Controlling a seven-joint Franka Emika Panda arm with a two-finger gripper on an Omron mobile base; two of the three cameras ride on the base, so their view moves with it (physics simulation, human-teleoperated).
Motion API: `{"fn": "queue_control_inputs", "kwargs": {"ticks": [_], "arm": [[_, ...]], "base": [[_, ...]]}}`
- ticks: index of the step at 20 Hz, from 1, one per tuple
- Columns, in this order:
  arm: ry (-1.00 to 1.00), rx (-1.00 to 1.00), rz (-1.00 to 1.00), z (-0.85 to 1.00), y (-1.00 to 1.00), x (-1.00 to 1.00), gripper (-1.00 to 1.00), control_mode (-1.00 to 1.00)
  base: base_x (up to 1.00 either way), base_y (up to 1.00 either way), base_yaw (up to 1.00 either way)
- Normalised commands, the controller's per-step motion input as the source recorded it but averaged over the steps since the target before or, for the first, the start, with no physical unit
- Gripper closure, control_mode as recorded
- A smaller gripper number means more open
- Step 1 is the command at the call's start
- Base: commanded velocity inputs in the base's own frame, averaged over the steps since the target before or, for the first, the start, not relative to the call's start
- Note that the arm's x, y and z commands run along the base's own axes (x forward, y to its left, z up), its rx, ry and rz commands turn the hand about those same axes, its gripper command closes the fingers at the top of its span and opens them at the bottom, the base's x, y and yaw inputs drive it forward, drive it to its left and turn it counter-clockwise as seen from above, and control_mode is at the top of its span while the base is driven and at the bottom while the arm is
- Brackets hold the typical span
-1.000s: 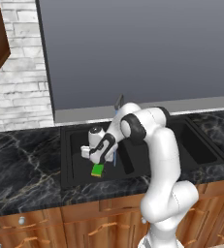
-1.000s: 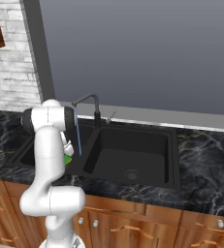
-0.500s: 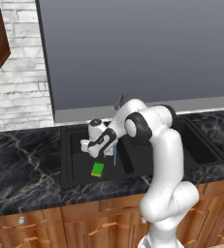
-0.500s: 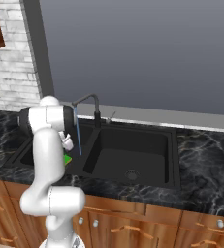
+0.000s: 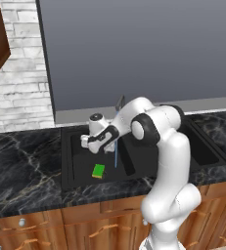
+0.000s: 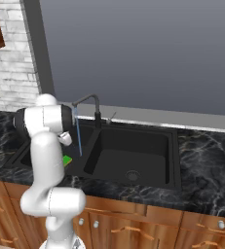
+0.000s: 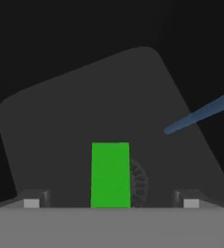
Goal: Soak the sponge with water for a few seconds and then drop it inside the sink.
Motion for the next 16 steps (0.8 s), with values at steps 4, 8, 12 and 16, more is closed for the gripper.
{"fn": "queue_control_inputs", "kwargs": {"ticks": [4, 8, 12, 16], "arm": [[0.00, 0.00, 0.00, 0.33, 0.00, -0.29, -1.00, -1.00], [-0.01, 0.00, 0.00, 0.39, 0.00, -0.39, -1.00, -1.00], [0.00, 0.00, 0.00, 0.49, 0.00, -0.31, -1.00, -1.00], [0.00, 0.00, 0.00, 0.42, 0.00, -0.07, -1.00, -1.00]], "base": [[0.00, 0.00, 0.00], [0.00, 0.00, 0.00], [0.00, 0.00, 0.00], [0.00, 0.00, 0.00]]}}
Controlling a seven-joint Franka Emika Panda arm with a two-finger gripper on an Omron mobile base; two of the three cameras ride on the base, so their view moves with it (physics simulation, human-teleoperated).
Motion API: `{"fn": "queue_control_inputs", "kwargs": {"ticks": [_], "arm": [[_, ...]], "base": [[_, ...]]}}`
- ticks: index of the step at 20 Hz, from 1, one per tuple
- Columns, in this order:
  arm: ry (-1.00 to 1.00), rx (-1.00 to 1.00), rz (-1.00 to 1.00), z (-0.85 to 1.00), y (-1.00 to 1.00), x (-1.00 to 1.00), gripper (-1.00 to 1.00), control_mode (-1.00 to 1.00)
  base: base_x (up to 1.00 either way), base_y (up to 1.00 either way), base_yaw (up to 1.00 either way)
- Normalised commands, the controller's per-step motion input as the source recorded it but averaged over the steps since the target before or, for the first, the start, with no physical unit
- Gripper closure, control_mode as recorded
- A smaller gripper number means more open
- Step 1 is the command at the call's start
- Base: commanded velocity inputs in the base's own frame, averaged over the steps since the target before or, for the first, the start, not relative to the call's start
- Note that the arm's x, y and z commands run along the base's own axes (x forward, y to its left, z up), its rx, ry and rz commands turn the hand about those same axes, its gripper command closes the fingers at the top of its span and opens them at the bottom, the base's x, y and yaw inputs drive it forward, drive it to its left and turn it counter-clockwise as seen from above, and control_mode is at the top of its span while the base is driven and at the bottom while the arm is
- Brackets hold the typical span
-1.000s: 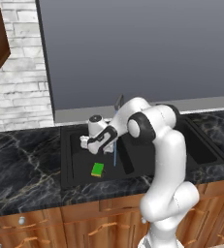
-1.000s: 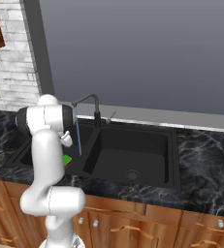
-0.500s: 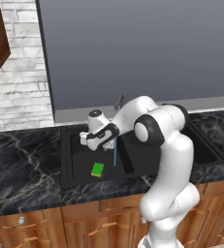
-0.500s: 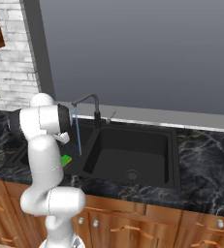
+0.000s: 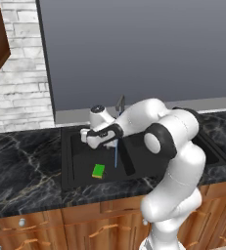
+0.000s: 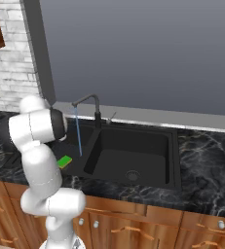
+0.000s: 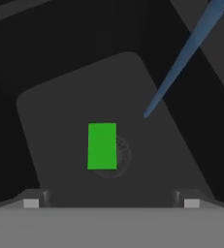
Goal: Soak the sponge with water for a few seconds and then drop it inside the sink.
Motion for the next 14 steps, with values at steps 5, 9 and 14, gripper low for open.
{"fn": "queue_control_inputs", "kwargs": {"ticks": [5, 9, 14], "arm": [[0.00, 0.00, 0.00, 0.43, 0.00, -0.08, -1.00, -1.00], [0.00, 0.00, 0.00, 0.35, 0.00, -0.25, -1.00, -1.00], [-0.02, 0.00, 0.00, 0.28, 0.01, -0.39, -1.00, -1.00]], "base": [[0.00, 0.00, 0.00], [0.00, 0.00, 0.00], [0.00, 0.00, 0.00]]}}
